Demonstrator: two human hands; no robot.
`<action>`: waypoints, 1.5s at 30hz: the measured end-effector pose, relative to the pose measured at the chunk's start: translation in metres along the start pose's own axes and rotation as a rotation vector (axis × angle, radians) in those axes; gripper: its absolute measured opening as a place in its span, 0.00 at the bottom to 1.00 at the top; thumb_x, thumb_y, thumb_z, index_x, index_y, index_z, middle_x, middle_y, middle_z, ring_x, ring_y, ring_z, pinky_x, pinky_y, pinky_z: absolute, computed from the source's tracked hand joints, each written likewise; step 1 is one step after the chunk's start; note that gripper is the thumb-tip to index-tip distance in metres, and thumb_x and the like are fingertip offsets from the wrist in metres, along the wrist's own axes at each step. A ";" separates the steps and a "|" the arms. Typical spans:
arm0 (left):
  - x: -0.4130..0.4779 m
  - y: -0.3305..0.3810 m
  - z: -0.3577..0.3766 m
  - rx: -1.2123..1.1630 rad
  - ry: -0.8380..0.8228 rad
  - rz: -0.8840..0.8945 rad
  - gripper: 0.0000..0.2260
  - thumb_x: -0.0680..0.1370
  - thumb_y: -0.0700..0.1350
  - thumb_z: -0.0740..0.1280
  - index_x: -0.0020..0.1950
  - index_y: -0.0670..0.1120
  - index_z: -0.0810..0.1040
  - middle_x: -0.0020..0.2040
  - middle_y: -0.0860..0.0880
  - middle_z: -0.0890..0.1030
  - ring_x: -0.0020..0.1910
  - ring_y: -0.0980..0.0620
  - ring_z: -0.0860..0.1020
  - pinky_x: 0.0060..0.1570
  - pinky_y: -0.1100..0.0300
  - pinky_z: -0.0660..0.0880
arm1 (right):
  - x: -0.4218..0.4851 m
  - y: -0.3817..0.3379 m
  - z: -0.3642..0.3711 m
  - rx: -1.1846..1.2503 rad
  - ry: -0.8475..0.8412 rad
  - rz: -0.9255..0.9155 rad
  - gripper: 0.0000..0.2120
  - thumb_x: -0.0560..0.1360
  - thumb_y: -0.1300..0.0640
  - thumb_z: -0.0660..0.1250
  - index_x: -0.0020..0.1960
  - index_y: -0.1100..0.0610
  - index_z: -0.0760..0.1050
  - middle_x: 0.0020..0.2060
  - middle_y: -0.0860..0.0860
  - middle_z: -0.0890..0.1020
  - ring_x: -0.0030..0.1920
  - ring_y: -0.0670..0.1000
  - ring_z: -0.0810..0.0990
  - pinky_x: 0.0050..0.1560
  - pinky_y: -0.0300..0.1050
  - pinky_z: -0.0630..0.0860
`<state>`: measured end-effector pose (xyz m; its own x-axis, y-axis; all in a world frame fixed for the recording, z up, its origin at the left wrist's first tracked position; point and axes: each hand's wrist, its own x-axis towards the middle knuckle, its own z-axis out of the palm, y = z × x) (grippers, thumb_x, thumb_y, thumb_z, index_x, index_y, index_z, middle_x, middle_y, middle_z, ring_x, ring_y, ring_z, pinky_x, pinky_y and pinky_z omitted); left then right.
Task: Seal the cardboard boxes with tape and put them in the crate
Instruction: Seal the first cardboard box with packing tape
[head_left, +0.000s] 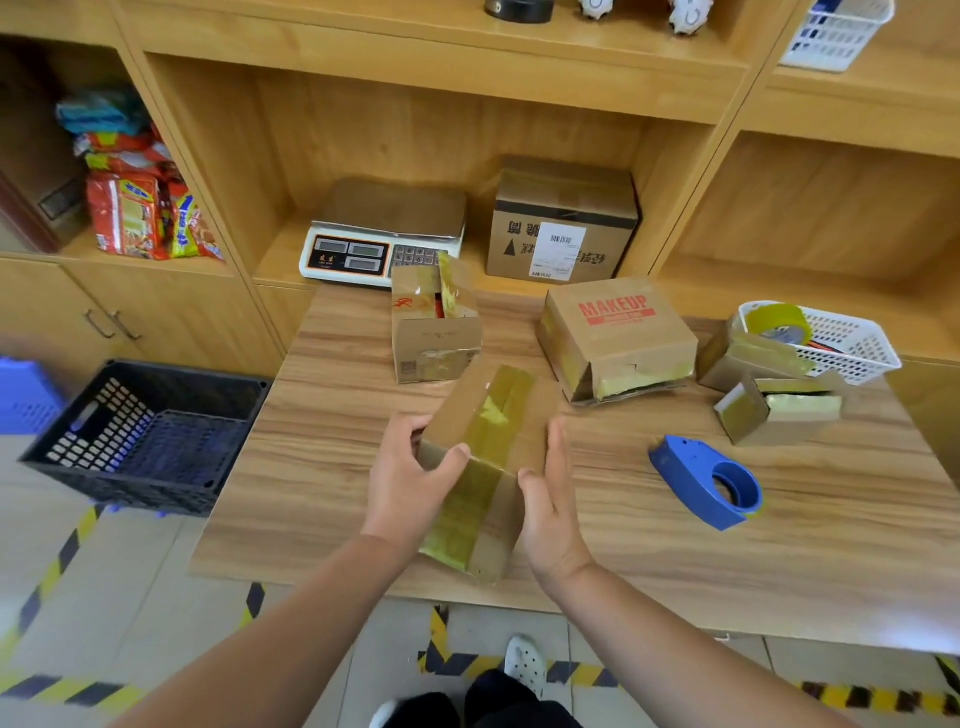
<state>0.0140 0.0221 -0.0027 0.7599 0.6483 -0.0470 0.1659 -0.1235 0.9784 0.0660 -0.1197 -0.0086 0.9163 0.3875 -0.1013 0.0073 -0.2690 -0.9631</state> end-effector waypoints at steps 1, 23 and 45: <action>0.000 -0.005 -0.001 -0.001 -0.003 0.011 0.15 0.69 0.50 0.73 0.50 0.61 0.71 0.48 0.59 0.78 0.47 0.64 0.77 0.45 0.63 0.74 | -0.001 0.001 0.001 -0.041 -0.019 -0.021 0.33 0.73 0.50 0.49 0.76 0.48 0.41 0.73 0.36 0.44 0.72 0.32 0.43 0.68 0.25 0.42; 0.005 -0.026 -0.001 -0.127 -0.428 -0.155 0.27 0.72 0.41 0.74 0.64 0.62 0.70 0.56 0.58 0.81 0.54 0.61 0.79 0.48 0.69 0.74 | 0.045 0.018 -0.013 -0.545 -0.094 -0.070 0.53 0.60 0.40 0.76 0.74 0.45 0.48 0.71 0.41 0.46 0.69 0.42 0.46 0.71 0.47 0.49; 0.014 -0.029 -0.007 -0.150 -0.550 -0.278 0.30 0.68 0.39 0.71 0.65 0.63 0.69 0.55 0.61 0.80 0.54 0.60 0.79 0.45 0.68 0.75 | 0.101 0.001 -0.035 -1.009 -0.253 -0.060 0.65 0.59 0.26 0.67 0.77 0.57 0.35 0.77 0.52 0.43 0.75 0.55 0.42 0.75 0.52 0.44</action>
<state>0.0157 0.0402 -0.0308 0.9197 0.1550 -0.3608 0.3438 0.1263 0.9305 0.1723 -0.1116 -0.0111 0.7933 0.5670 -0.2217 0.4884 -0.8102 -0.3242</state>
